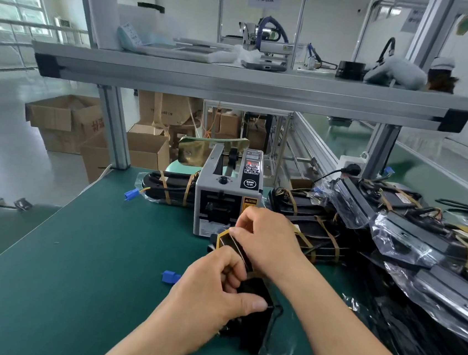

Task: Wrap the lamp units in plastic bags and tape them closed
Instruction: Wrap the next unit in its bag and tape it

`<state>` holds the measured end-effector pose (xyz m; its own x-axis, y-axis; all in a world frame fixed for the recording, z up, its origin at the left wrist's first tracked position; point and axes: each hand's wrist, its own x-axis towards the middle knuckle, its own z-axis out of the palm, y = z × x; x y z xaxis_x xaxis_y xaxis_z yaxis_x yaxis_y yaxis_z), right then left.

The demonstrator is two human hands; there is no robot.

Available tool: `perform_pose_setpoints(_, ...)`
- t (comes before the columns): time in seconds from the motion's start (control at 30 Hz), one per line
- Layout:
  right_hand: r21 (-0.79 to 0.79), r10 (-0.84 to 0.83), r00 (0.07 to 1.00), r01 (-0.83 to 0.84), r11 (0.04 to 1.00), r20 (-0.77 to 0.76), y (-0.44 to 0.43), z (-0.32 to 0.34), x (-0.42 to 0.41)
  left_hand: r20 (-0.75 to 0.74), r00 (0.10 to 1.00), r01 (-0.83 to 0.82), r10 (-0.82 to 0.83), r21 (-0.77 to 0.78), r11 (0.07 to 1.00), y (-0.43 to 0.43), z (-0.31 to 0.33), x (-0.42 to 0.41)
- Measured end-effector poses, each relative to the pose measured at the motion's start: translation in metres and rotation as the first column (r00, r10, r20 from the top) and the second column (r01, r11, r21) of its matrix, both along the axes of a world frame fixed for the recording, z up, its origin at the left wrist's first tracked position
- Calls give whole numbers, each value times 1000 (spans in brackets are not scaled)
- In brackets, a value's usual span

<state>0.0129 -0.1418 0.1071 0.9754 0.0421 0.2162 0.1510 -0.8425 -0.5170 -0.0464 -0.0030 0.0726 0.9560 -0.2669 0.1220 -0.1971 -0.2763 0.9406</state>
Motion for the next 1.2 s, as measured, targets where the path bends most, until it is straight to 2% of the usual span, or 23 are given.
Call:
perform_pose_setpoints(0.13, 69, -67, 998, 66, 995, 8, -1, -7, 6, -3, 1000, -5, 5, 26, 1000, 2, 0, 2)
perform_pose_setpoints(0.27, 236, -110, 989, 131, 963, -97, -4, -16, 10, -21, 999, 34, -34, 38, 999, 3, 5, 3)
perform_pose_setpoints(0.37, 241, -128, 983, 157, 958, -133, -7, -18, 13, -75, 992, 105, -106, -8, 994, 8, 14, 14)
perform_pose_setpoints(0.4, 229, -135, 982, 163, 960, -135, -8, -19, 14, -99, 993, 52, -59, -69, 996, 9, 15, 22)
perform_pose_setpoints(0.47, 212, -150, 979, 177, 961, -139, -12, -19, 15, -217, 966, -183, 137, -208, 961, 13, 15, 48)
perform_pose_setpoints(0.53, 199, -166, 976, 193, 961, -143, -15, -20, 14, -428, 864, -416, 265, -310, 855, 16, 11, 78)
perform_pose_setpoints(0.6, 212, -172, 974, 201, 957, -147, -17, -22, 13, -601, 756, -542, 260, -350, 764, 12, 6, 102)
perform_pose_setpoints(0.67, 229, -177, 973, 207, 951, -148, -18, -22, 13, -684, 697, -582, 218, -361, 729, 5, 1, 118)
perform_pose_setpoints(0.83, 208, -173, 976, 198, 958, -136, -18, -22, 12, -763, 634, -592, 124, -377, 712, -13, 2, 139)
perform_pose_setpoints(1.0, 231, -179, 976, 203, 952, -123, -21, -25, 13, -805, 565, -638, 181, -287, 714, -22, 4, 149)
perform_pose_setpoints(1.07, 231, -189, 974, 214, 949, -123, -23, -25, 13, -812, 541, -691, 221, -279, 666, -27, 3, 151)
perform_pose_setpoints(1.2, 234, -193, 974, 216, 948, -116, -25, -25, 12, -779, 577, -779, 248, -432, 455, -36, 0, 149)
